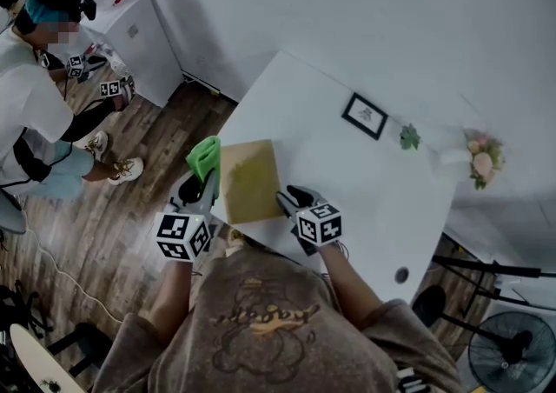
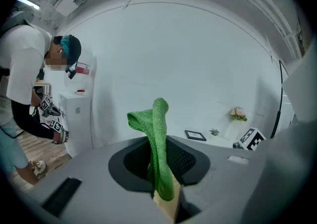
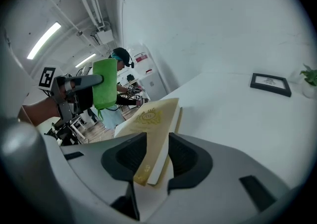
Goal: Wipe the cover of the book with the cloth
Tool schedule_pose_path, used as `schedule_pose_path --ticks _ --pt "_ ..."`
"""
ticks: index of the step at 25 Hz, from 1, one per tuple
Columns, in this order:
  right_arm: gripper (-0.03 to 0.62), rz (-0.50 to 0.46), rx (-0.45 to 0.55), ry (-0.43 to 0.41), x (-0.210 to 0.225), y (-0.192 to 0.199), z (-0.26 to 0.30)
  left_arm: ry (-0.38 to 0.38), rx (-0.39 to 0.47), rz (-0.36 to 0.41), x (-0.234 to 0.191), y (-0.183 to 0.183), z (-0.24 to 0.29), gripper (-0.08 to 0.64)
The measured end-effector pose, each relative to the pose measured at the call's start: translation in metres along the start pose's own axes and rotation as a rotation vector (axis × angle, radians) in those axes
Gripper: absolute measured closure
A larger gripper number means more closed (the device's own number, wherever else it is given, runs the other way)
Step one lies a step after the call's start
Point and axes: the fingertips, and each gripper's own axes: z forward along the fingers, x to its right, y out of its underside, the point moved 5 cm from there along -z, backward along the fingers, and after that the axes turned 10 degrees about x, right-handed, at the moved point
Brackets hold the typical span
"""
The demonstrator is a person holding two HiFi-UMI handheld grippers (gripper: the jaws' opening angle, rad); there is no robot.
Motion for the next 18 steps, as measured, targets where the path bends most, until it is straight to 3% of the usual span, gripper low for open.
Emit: schedule_pose_path --ticks 18 --pt "0.518 0.006 -0.059 -0.002 0.000 0.023 0.004 -0.056 -0.073 -0.038 -0.025 0.031 0.020 0.491"
